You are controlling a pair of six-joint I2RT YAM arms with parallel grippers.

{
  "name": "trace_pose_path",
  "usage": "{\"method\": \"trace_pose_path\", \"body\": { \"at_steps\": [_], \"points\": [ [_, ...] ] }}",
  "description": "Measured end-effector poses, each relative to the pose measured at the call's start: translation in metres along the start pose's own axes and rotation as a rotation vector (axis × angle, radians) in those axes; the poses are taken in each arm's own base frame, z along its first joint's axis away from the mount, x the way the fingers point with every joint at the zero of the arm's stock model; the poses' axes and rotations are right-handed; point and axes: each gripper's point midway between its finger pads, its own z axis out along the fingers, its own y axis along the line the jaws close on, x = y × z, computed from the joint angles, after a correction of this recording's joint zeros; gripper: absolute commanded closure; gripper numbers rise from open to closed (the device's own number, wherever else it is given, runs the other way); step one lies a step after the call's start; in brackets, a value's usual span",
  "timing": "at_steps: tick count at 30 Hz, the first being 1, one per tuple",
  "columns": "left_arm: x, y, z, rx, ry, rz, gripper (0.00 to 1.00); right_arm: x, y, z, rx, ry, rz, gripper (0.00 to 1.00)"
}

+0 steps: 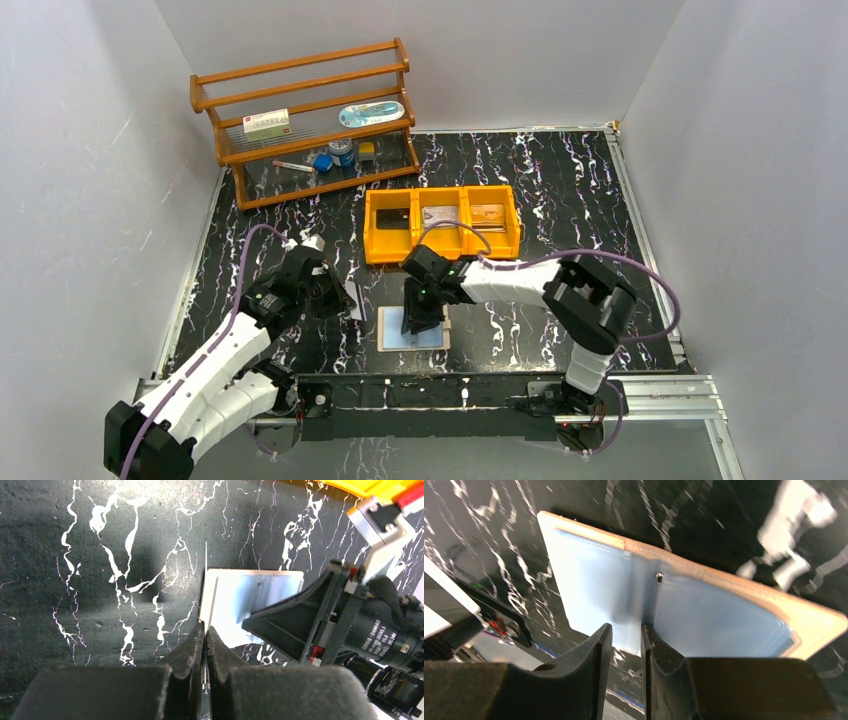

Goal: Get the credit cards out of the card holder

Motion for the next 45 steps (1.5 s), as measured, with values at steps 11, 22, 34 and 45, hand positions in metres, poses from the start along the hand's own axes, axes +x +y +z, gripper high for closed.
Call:
{"method": "trace_pose_path", "body": {
  "at_steps": [11,22,34,45],
  "points": [
    [0.004,-0.003,0.005,0.010,0.032,0.000,0.98,0.017,-0.027,-0.015,0.010,-0.031,0.035,0.65],
    [0.005,-0.024,0.005,0.107,0.062,0.008,0.98,-0.010,0.009,-0.096,-0.166,-0.260,0.020,0.59],
    [0.008,-0.037,0.008,0.173,0.097,0.018,0.98,0.014,-0.056,-0.033,0.052,-0.110,0.095,0.61],
    [0.005,-0.071,-0.005,0.337,0.119,0.091,0.98,-0.013,-0.042,-0.079,0.020,-0.282,0.078,0.36]
  ]
}}
